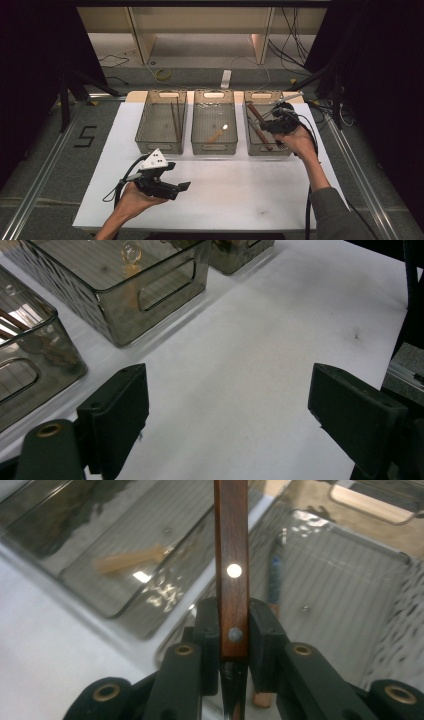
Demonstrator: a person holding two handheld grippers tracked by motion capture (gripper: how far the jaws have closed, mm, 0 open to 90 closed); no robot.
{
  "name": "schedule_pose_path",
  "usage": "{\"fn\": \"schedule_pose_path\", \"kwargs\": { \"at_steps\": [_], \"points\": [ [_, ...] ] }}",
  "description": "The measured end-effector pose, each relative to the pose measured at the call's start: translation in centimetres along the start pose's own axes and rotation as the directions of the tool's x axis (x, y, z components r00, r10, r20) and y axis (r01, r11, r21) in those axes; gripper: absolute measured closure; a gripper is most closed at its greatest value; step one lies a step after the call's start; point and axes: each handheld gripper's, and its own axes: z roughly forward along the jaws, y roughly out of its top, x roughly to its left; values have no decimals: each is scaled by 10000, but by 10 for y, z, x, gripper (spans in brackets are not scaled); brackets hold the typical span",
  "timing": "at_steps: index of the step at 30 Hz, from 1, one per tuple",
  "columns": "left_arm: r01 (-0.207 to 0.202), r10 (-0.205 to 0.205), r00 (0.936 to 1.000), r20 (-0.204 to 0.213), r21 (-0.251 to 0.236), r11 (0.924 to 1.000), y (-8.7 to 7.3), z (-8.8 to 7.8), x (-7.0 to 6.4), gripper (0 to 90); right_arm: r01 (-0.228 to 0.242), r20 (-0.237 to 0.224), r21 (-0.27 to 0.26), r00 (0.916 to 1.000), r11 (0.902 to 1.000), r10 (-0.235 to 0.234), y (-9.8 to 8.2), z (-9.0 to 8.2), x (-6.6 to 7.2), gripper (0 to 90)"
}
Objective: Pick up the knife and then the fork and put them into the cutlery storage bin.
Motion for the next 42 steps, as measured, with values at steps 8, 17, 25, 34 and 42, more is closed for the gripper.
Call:
{"fn": "schedule_pose_path", "kwargs": {
  "at_steps": [8,17,25,34,42],
  "points": [
    [406,-443,9980,-445,-805,9959,-7,-17,6,160,-727,391,111,9966,9973,722,15,13,-17,778],
    [351,-397,9968,-696,-655,9972,-15,-21,4,158,-1466,710,214,9869,9890,1448,21,33,-31,777],
    [494,-557,9956,-750,-832,9953,-17,-25,7,158,-1672,867,271,9826,9855,1643,26,41,-36,777],
    [345,-392,9969,-687,-673,9971,-18,-24,6,157,-2175,1132,367,9707,9754,2121,29,54,-36,588],
    [370,-417,9967,-694,-669,9971,-18,-24,6,156,-2018,1050,-63,9739,9794,2013,33,39,-31,515]
  ]
}}
